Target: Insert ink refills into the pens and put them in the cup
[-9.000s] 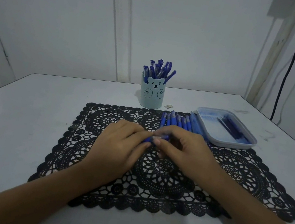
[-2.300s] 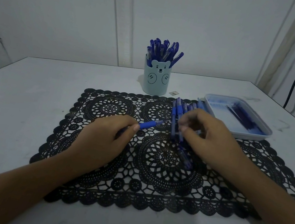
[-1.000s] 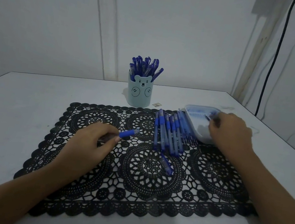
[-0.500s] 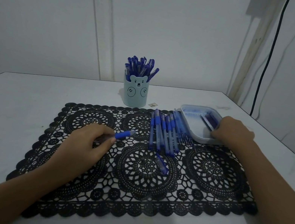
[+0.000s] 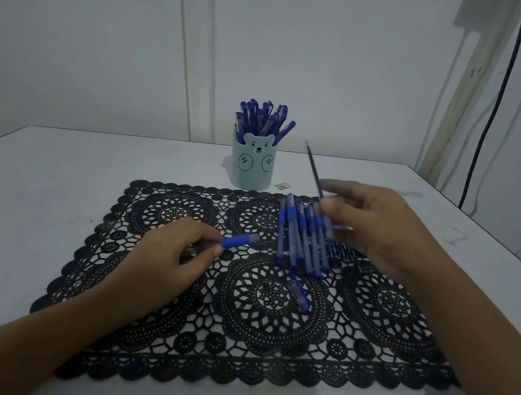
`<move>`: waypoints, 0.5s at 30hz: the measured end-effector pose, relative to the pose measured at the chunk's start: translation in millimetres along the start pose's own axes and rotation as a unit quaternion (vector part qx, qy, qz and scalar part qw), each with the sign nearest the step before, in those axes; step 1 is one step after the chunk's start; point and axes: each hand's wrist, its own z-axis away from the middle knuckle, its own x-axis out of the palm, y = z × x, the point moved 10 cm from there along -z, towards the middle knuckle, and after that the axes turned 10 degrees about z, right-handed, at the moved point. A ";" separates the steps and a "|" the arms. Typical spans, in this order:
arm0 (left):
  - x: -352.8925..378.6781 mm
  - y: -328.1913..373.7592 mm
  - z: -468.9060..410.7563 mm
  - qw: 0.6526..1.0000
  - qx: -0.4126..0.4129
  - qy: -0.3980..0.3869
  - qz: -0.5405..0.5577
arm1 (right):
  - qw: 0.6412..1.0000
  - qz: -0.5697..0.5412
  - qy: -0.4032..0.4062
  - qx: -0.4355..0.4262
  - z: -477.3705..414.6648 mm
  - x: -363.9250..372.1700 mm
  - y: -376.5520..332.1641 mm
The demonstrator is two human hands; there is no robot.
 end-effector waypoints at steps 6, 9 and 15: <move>0.1 1.6 -0.1 1.000 0.004 0.000 0.006 | 0.995 -0.096 -0.029 -0.004 16.8 37.9 3.6; -0.5 3.3 -0.2 1.000 0.007 0.003 0.015 | 0.994 -0.106 -0.025 -0.004 18.0 45.4 6.0; -1.5 3.1 -0.3 1.000 0.004 0.005 0.025 | 0.987 -0.159 -0.033 0.014 19.8 54.8 13.3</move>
